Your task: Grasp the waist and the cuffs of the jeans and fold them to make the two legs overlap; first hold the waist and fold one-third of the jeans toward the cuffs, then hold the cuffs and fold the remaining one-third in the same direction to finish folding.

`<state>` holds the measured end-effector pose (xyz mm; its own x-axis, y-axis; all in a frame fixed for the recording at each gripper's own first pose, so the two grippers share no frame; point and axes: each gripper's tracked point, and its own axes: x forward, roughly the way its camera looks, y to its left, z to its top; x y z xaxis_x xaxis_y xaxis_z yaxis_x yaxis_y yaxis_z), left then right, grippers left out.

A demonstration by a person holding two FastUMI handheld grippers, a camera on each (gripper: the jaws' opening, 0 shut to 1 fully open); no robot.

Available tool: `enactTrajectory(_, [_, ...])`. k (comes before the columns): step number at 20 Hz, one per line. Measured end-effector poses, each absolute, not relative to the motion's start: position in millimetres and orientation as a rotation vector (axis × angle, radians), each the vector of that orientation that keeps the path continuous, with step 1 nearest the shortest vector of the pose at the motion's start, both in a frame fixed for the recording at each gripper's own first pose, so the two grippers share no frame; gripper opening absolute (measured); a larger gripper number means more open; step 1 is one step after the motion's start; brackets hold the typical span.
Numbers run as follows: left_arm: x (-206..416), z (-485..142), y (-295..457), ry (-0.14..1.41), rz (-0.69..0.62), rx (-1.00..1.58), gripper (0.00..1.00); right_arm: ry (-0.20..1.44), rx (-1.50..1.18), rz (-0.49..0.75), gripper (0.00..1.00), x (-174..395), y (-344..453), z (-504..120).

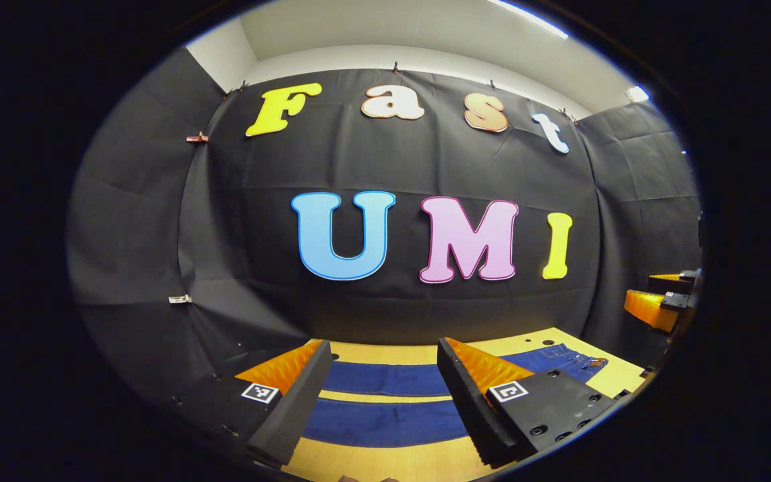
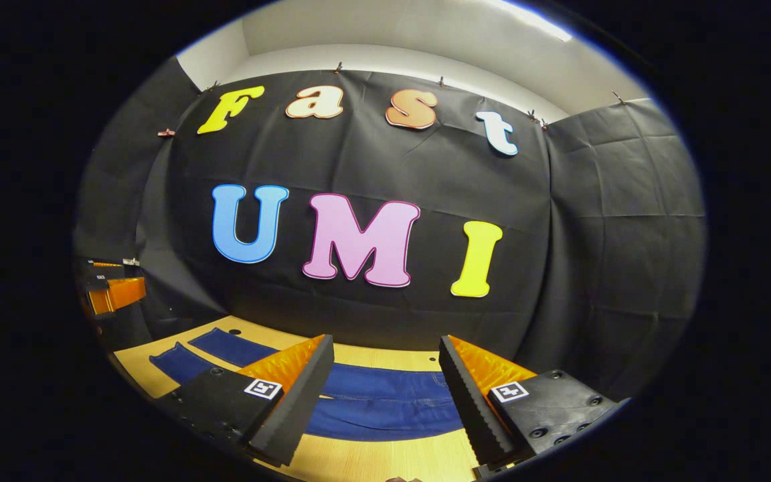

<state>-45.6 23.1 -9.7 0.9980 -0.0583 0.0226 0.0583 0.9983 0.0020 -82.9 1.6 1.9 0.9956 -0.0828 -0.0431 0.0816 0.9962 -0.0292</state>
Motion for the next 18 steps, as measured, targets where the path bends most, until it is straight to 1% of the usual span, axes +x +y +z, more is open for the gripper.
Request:
enactTrajectory(3, [-42.9,-18.4,28.6,-0.009,-0.06,-0.008,0.98,0.039,-0.031,-0.079,0.97,-79.4,0.7,4.0])
enactTrajectory(5, [-37.6,-26.7,40.1,0.001,-0.059,0.035,0.98,0.039,-0.045,-0.076,0.97,-77.4,-1.5,3.4])
enactTrajectory(10, [-6.5,-62.9,102.8,0.073,-0.081,0.329,0.98,0.05,-0.078,-0.074,0.97,-64.7,-10.6,-3.8])
enactTrajectory(13, [14.3,-104.1,146.4,0.169,-0.138,0.553,0.98,0.063,-0.103,-0.072,0.97,-55.7,-18.0,-12.5])
enactTrajectory(18, [34.8,-214.8,214.9,0.417,-0.288,0.904,0.98,0.074,-0.161,-0.088,0.97,-39.7,-35.1,-33.6])
